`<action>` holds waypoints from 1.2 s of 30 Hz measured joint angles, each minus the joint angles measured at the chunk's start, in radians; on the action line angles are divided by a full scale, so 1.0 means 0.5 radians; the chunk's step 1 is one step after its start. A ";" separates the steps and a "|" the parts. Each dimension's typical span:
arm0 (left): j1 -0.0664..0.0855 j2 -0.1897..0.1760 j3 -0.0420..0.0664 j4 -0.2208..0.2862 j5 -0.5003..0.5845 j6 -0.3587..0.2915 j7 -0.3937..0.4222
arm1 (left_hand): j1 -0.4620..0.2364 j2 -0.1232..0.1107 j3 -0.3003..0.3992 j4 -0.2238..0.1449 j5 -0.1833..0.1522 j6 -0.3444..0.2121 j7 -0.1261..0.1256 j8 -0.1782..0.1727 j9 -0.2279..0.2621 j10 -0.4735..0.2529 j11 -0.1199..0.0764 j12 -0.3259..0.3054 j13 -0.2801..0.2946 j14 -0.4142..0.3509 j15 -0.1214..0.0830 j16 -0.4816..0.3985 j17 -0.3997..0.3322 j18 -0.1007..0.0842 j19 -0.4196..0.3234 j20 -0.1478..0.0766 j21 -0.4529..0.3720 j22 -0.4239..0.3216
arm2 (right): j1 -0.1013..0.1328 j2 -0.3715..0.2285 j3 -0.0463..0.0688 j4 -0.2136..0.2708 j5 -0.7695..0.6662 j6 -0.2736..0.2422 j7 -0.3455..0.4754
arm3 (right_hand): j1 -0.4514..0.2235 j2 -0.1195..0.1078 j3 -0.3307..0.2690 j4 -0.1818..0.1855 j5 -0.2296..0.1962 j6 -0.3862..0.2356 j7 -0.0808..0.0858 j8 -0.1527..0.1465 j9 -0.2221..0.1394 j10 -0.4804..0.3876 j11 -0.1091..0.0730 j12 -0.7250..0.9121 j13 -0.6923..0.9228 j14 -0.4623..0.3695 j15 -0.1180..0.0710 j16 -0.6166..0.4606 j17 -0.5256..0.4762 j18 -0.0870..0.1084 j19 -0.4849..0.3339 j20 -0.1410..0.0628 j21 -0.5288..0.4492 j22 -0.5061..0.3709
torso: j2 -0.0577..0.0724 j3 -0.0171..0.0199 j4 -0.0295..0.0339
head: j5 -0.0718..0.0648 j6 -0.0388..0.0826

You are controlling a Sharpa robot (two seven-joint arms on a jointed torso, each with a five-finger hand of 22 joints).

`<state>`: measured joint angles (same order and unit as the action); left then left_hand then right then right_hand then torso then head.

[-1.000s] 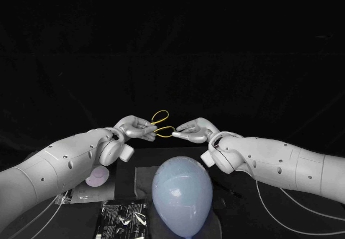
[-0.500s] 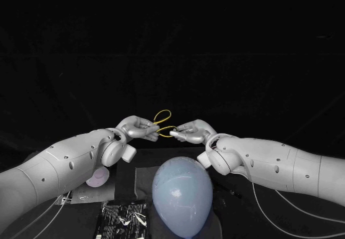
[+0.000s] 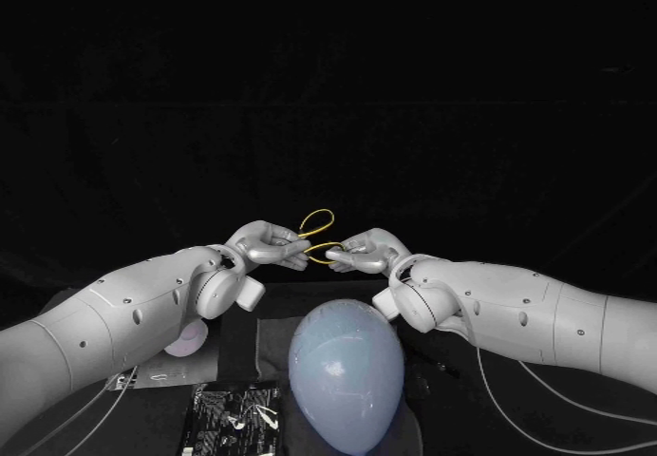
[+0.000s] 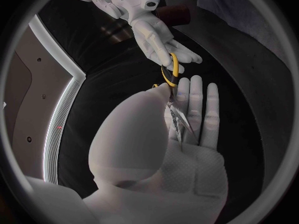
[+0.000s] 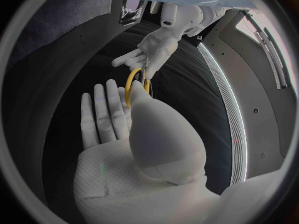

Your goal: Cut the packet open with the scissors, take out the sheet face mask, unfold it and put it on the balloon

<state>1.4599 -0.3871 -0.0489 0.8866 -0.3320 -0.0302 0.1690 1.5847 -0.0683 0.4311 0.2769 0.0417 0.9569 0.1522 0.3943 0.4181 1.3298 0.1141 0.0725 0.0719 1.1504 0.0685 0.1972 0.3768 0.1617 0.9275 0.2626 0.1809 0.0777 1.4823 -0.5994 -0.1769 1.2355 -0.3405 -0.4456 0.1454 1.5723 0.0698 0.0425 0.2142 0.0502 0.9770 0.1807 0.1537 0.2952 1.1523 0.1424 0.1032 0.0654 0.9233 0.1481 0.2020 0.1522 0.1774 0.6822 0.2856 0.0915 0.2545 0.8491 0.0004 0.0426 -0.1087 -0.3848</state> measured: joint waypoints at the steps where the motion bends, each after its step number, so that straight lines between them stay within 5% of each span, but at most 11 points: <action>1: 0.000 -0.001 0.000 0.004 0.001 0.002 0.001 | 0.000 0.000 0.000 0.000 -0.002 0.000 0.000 0.000 0.002 0.000 0.000 0.000 0.000 0.000 0.000 0.000 0.000 0.000 0.000 0.000 0.000 0.000 | 0.000 0.000 0.000 -0.001 0.009 -0.002 0.003 | 0.030 0.004 0.036 -0.007 0.000 0.028 -0.009 0.011 0.004 0.032 -0.014 0.000 0.000 0.027 -0.015 0.022 0.010 0.000 0.054 -0.010 0.029 0.010 | 0.000 0.0000 0.000 | 0.000 0.000; 6: 0.000 -0.002 0.000 0.016 0.003 0.011 0.008 | 0.000 0.000 0.003 0.003 0.005 0.000 0.000 -0.001 0.004 0.000 0.000 -0.007 -0.002 0.000 0.000 0.000 0.000 -0.001 0.000 0.000 0.000 0.000 | 0.000 0.000 0.000 -0.002 0.060 -0.028 0.031 | 0.070 0.037 0.181 -0.010 0.000 0.121 -0.050 0.078 0.040 0.172 -0.061 0.033 0.001 0.138 -0.059 0.098 0.051 0.000 0.189 -0.056 0.101 0.036 | 0.000 -0.0004 0.000 | 0.000 0.000; 12: 0.001 -0.001 0.001 0.021 -0.015 0.011 0.011 | 0.000 0.001 0.006 0.006 0.005 -0.012 -0.003 -0.007 0.014 -0.015 -0.015 -0.017 -0.010 -0.036 0.007 -0.028 0.004 -0.001 0.000 0.000 0.000 -0.001 | -0.001 -0.003 0.000 0.004 0.136 -0.082 0.088 | 0.072 0.038 0.375 -0.012 -0.005 0.148 -0.069 0.126 0.080 0.216 -0.036 0.047 0.000 0.190 -0.085 0.140 0.095 0.000 0.207 -0.074 0.107 0.042 | 0.001 -0.0004 0.001 | 0.001 -0.002; 16: 0.001 0.002 0.001 0.021 -0.051 0.003 0.011 | -0.045 -0.026 0.087 -0.070 0.005 -0.066 0.018 -0.027 0.025 -0.081 -0.026 -0.018 -0.020 -0.123 0.036 -0.077 0.000 -0.001 -0.030 0.030 -0.010 -0.011 | -0.001 -0.005 0.001 0.007 0.171 -0.110 0.119 | -0.007 -0.045 0.575 -0.026 -0.014 0.147 -0.069 0.165 0.120 0.240 -0.028 0.043 0.000 0.197 -0.092 0.152 0.128 0.000 0.214 -0.081 0.119 0.049 | 0.001 0.0000 0.001 | 0.001 -0.003; 20: 0.001 0.002 0.001 0.013 -0.117 -0.021 0.011 | -0.140 -0.198 0.080 -0.093 0.016 -0.211 0.064 -0.149 -0.043 -0.305 0.051 -0.022 -0.022 -0.311 0.110 -0.181 -0.035 -0.001 -0.164 0.055 -0.094 -0.030 | -0.001 -0.014 0.001 0.003 0.190 -0.130 0.134 | -0.118 -0.122 0.778 -0.084 -0.015 0.147 -0.068 0.208 0.167 0.292 -0.055 0.028 -0.001 0.198 -0.093 0.162 0.160 -0.001 0.222 -0.088 0.130 0.060 | 0.001 0.0002 0.001 | 0.002 -0.003; 22: 0.001 -0.001 0.001 0.001 -0.167 -0.041 0.010 | -0.193 -0.303 0.019 -0.081 0.017 -0.288 0.063 -0.213 -0.077 -0.450 0.112 -0.023 -0.021 -0.455 0.170 -0.254 -0.068 -0.037 -0.293 0.058 -0.163 -0.032 | -0.001 -0.019 0.001 -0.007 0.191 -0.137 0.134 | -0.164 -0.137 0.841 -0.114 -0.010 0.146 -0.068 0.219 0.182 0.308 -0.055 0.028 0.000 0.198 -0.093 0.162 0.171 -0.001 0.222 -0.088 0.138 0.064 | 0.001 0.0000 0.000 | 0.001 -0.005; 25: 0.001 -0.002 0.000 -0.013 -0.238 -0.066 0.010 | -0.234 -0.361 -0.060 -0.080 0.017 -0.356 0.052 -0.269 -0.109 -0.593 0.142 -0.023 -0.021 -0.607 0.216 -0.271 -0.108 -0.063 -0.533 0.058 -0.229 -0.044 | 0.000 -0.024 0.001 -0.014 0.181 -0.141 0.122 | -0.211 -0.151 0.895 -0.142 -0.007 0.144 -0.066 0.234 0.185 0.317 -0.062 0.021 0.002 0.198 -0.093 0.162 0.184 -0.001 0.222 -0.088 0.144 0.072 | 0.000 0.0004 0.001 | -0.001 -0.007; 26: 0.001 -0.002 0.000 -0.019 -0.270 -0.077 0.010 | -0.241 -0.367 -0.090 -0.082 0.016 -0.373 0.035 -0.286 -0.117 -0.635 0.147 -0.023 -0.021 -0.661 0.230 -0.271 -0.123 -0.091 -0.636 0.057 -0.249 -0.050 | 0.000 -0.025 0.001 -0.014 0.173 -0.141 0.115 | -0.219 -0.150 0.896 -0.143 -0.007 0.143 -0.065 0.234 0.200 0.321 -0.066 0.020 0.002 0.198 -0.093 0.162 0.186 -0.001 0.222 -0.088 0.147 0.073 | 0.000 0.0006 0.000 | -0.001 -0.007; 30: 0.001 -0.001 0.000 -0.035 -0.356 -0.107 0.013 | -0.228 -0.354 -0.258 -0.094 0.017 -0.399 0.028 -0.321 -0.148 -0.729 0.153 -0.023 -0.018 -0.894 0.269 -0.271 -0.216 -0.093 -0.869 0.056 -0.256 -0.058 | 0.000 -0.027 0.001 -0.012 0.098 -0.140 0.055 | -0.255 -0.157 0.950 -0.180 -0.007 0.140 -0.062 0.250 0.211 0.337 -0.070 0.019 0.002 0.198 -0.093 0.162 0.197 -0.002 0.232 -0.099 0.160 0.085 | 0.001 0.0013 0.000 | -0.001 -0.007; 36: 0.001 -0.001 0.000 -0.048 -0.429 -0.140 0.024 | -0.185 -0.310 -0.389 -0.087 0.017 -0.398 0.029 -0.333 -0.164 -0.756 0.153 -0.023 -0.018 -0.967 0.289 -0.271 -0.258 -0.093 -0.914 0.056 -0.256 -0.057 | 0.000 -0.030 0.001 -0.014 -0.037 -0.139 -0.074 | -0.282 -0.171 0.981 -0.211 -0.008 0.133 -0.062 0.266 0.214 0.347 -0.067 0.016 0.004 0.205 -0.100 0.170 0.207 -0.003 0.232 -0.099 0.171 0.097 | 0.001 0.0008 0.000 | -0.004 -0.009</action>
<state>1.4605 -0.3878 -0.0487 0.8625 -0.5468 -0.1002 0.1812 1.4923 -0.2231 0.2364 0.2333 0.0500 0.7577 0.1669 0.2280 0.3363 0.9519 0.1907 0.0611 0.0628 0.6667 0.2131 0.0617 0.2477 0.1152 0.4704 0.2906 0.0528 0.0490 1.4825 -0.6143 -0.1763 1.2284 -0.3588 -0.5152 0.1084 1.4311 -0.0158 0.5331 0.1089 0.0463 1.0434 0.1495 0.2866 0.4023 1.3258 0.1089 0.1111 0.0672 1.0258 0.0982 0.2867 0.2559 0.1758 0.7984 0.2360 0.1770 0.3028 0.8496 0.0008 0.0428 -0.1108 -0.3893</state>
